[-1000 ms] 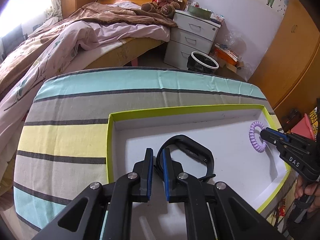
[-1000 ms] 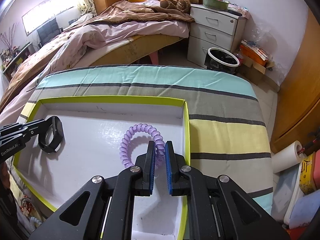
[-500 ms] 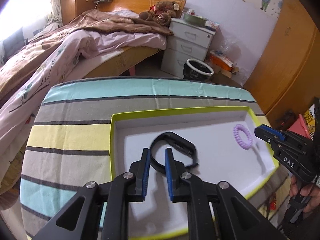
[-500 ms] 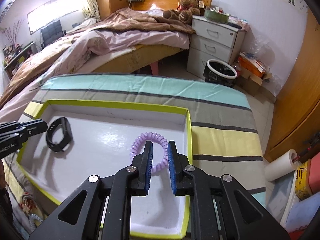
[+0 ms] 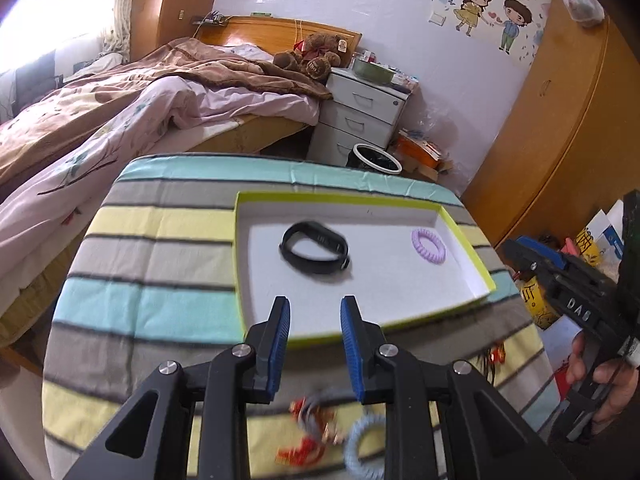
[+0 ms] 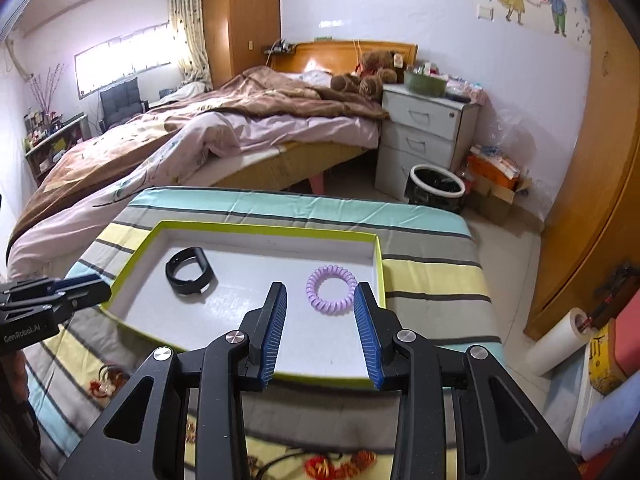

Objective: Organize jewelry
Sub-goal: 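Grasp the light-blue coil tie with the left gripper while the right grasps the red ornament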

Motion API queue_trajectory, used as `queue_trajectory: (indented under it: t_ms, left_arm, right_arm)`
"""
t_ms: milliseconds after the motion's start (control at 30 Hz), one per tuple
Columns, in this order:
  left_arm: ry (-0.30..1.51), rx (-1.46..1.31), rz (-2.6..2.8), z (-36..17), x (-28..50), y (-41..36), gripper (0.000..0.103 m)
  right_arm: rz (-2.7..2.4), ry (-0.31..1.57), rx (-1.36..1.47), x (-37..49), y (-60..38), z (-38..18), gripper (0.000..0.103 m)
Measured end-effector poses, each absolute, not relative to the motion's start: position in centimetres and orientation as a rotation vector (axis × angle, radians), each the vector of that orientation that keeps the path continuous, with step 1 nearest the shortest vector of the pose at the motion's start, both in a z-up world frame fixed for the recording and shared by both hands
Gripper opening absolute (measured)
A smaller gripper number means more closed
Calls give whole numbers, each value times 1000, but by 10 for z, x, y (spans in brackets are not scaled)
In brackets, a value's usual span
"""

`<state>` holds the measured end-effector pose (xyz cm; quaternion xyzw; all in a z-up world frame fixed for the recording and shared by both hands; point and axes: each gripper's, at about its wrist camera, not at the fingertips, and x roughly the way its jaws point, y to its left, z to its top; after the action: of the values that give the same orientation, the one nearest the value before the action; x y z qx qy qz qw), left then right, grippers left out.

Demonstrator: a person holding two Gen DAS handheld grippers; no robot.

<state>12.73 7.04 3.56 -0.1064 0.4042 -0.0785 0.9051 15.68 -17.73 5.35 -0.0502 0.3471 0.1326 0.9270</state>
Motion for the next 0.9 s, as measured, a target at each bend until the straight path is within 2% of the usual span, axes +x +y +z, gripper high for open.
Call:
queue_trajectory:
  t_ms: [400, 900]
  left_arm:
    - [877, -312, -244, 24, 69, 82, 26]
    - [941, -350, -300, -1, 35, 76, 26]
  right_arm:
    - [319, 716, -53, 104, -192, 47, 36]
    - [302, 880, 23, 77, -235, -7, 36]
